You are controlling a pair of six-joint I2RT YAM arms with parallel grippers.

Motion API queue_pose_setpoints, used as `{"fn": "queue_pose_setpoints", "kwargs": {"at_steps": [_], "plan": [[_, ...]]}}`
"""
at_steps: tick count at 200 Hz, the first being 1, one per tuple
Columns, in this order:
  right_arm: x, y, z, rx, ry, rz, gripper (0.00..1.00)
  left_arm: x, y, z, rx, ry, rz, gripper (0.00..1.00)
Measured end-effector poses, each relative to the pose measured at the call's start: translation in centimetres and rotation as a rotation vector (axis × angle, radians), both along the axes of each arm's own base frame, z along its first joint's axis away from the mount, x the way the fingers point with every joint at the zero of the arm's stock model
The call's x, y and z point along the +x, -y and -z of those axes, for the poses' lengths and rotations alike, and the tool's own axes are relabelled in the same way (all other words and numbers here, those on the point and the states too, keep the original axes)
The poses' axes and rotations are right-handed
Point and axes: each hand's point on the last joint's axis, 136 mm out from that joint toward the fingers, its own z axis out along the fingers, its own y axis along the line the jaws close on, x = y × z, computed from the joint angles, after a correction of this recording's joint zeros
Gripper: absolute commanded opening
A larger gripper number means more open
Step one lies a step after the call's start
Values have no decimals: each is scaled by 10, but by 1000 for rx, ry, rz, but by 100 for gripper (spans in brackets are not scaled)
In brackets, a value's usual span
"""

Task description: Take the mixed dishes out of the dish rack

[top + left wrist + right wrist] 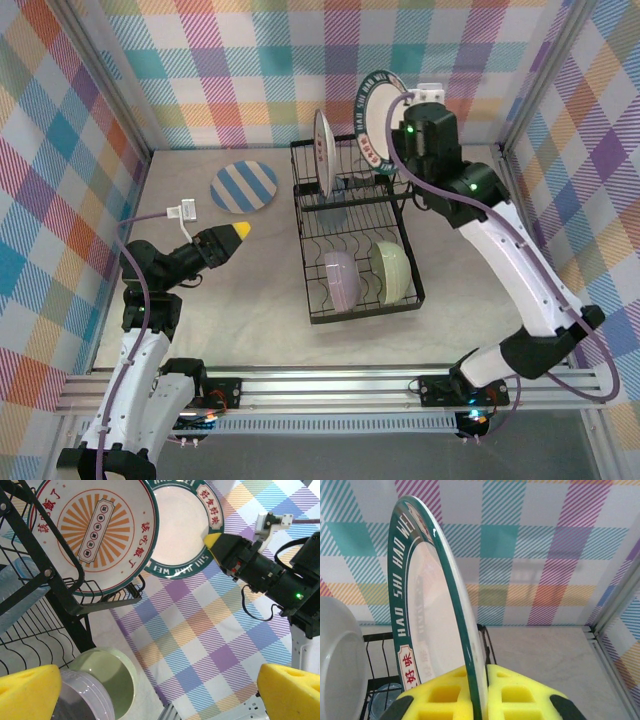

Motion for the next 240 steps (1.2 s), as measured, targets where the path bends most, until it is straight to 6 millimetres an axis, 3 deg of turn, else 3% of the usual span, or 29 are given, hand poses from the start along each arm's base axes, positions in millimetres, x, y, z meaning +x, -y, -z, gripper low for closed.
{"fn": "queue_pose_setpoints", "kwargs": {"at_steps": [67,125,163,240], "plan": [[-57,33,6,151,-19,-75,0,-1,3,4,12,-10,11,100],[-117,36,38,275,-121,-212,0,-8,15,6,53,-17,60,100],[-143,23,54,348,-204,-326,0,-19,38,9,103,-36,150,100],[-171,-16,117,456,-469,-508,0,-30,85,39,200,-113,253,99]]}}
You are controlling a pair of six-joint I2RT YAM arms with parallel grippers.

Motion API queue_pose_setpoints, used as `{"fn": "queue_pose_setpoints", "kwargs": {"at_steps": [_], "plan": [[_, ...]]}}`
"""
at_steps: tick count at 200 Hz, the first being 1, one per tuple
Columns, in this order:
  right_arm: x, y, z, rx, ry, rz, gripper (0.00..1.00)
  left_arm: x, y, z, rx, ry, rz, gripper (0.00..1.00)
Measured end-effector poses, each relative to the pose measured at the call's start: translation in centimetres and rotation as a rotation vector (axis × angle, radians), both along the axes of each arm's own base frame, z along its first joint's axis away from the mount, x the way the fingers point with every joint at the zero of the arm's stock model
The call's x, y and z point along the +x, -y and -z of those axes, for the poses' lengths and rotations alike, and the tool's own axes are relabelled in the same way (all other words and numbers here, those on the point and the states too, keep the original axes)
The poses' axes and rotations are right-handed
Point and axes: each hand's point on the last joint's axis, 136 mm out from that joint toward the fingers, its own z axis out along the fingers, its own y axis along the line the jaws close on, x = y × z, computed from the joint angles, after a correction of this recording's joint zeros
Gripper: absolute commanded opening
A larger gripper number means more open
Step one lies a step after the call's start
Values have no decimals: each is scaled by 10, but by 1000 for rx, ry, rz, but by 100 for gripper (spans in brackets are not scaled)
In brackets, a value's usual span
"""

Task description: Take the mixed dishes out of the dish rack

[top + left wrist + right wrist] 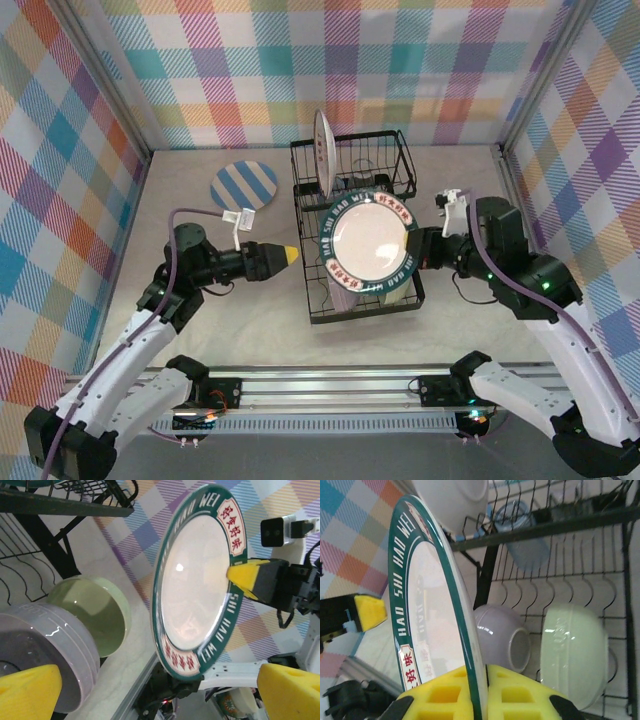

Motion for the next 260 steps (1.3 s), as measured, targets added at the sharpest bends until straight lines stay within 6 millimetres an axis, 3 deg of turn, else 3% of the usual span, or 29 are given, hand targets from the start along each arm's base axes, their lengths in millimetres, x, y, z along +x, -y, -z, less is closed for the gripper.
{"fn": "queue_pose_setpoints", "kwargs": {"at_steps": [40,84,142,179,236,260], "plan": [[-10,-13,4,68,-45,-64,0,2,17,16,52,-28,14,95],[-15,-20,17,109,-95,-93,0,-1,29,21,79,-21,30,84],[-20,-22,25,144,-123,-100,0,3,36,30,95,-53,26,50],[-20,-22,30,147,-127,-96,0,2,39,25,73,-52,28,32],[-18,-26,34,167,-135,-100,0,4,41,20,31,-67,15,20],[-17,-27,37,167,-141,-99,0,4,41,19,21,-70,14,11]]}}
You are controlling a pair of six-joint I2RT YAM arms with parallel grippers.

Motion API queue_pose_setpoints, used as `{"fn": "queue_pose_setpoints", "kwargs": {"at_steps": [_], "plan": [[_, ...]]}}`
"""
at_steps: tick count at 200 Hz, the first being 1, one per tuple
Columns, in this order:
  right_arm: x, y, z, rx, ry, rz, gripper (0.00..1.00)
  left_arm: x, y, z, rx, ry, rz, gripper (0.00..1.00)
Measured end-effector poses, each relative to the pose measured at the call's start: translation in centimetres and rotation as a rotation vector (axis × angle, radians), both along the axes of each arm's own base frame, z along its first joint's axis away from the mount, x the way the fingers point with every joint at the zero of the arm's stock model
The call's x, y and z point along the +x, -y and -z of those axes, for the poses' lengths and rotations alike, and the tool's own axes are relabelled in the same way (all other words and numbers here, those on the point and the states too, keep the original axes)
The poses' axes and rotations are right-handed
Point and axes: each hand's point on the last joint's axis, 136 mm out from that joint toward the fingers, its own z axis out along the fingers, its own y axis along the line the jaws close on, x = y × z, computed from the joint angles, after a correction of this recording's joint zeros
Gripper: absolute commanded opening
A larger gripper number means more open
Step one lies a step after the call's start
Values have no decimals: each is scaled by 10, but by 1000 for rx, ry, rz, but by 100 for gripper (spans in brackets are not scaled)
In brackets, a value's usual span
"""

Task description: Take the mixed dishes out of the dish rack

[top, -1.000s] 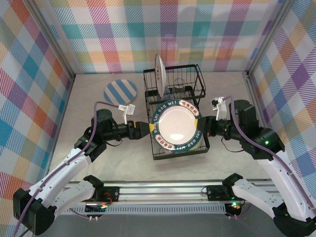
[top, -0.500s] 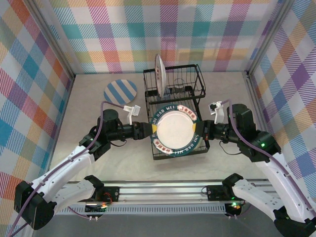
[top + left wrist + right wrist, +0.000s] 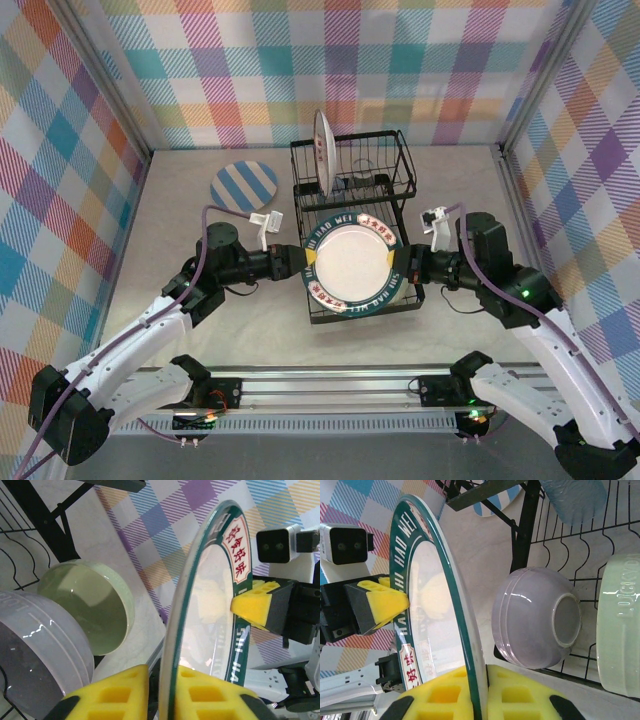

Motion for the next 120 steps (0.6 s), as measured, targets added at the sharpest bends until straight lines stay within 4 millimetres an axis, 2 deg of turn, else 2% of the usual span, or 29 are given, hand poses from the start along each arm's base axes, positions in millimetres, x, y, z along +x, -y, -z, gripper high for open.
{"fn": "queue_pose_setpoints", "kwargs": {"at_steps": [22,47,64,78,89,99,120], "plan": [[1,-1,-1,4,5,-1,0,0,0,-1,-4,-3,-5,0],[2,-2,1,6,4,-1,0,1,-1,0,-2,-2,-13,0],[5,-3,2,8,3,-3,22,3,-4,1,7,1,-34,0],[6,-5,-1,22,19,-8,49,3,-8,1,15,7,-58,0],[7,-6,-6,35,38,-9,79,4,-11,0,20,11,-79,0],[7,-6,-10,45,58,-11,99,5,-13,-1,22,14,-97,0],[6,-5,-17,58,93,-15,99,8,-16,-2,20,12,-123,0]]}}
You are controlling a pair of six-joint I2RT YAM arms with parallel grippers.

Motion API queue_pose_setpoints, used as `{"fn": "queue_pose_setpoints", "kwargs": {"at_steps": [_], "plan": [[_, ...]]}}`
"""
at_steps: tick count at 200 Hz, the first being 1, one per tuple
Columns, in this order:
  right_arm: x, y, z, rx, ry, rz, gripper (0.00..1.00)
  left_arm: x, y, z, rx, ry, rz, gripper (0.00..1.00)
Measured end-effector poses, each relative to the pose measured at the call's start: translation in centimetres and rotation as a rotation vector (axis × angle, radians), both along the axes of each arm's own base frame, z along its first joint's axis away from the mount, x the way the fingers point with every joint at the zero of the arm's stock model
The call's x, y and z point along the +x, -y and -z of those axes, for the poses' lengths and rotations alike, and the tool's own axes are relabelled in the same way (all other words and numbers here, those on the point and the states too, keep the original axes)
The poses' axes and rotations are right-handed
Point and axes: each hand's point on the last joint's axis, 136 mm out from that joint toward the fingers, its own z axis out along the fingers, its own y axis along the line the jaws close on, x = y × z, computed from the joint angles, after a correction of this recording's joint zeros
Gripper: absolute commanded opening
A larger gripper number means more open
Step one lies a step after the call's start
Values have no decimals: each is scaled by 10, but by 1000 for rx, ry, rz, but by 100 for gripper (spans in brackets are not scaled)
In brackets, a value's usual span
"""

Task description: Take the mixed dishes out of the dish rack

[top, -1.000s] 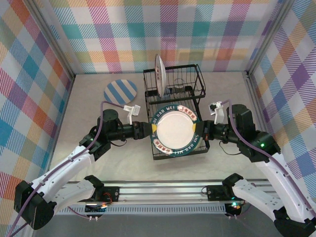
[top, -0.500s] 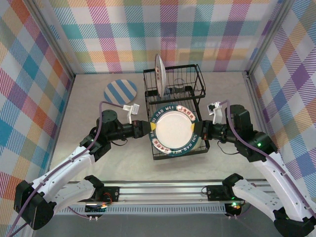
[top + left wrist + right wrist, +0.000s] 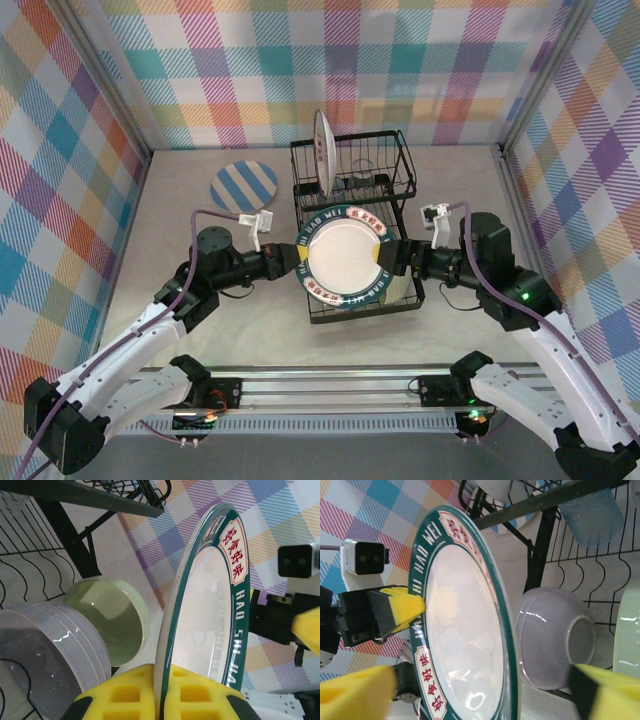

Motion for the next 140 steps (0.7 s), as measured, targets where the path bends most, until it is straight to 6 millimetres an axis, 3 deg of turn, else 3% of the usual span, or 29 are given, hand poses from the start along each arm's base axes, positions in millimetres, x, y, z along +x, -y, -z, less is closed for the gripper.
{"fn": "queue_pose_setpoints", "kwargs": {"at_steps": [33,55,84,112,140], "plan": [[-3,2,-4,6,50,-8,99,1,-3,-3,-12,-16,-25,0],[-8,4,-2,11,88,-20,99,2,-8,-18,-14,-9,-57,0],[-19,1,-14,62,170,-75,99,0,-25,-62,-17,73,-126,0],[-27,0,-22,92,251,-116,99,-8,-53,-113,-23,179,-234,0],[-29,-7,-24,116,309,-162,99,-8,-76,-135,9,220,-336,0]]}}
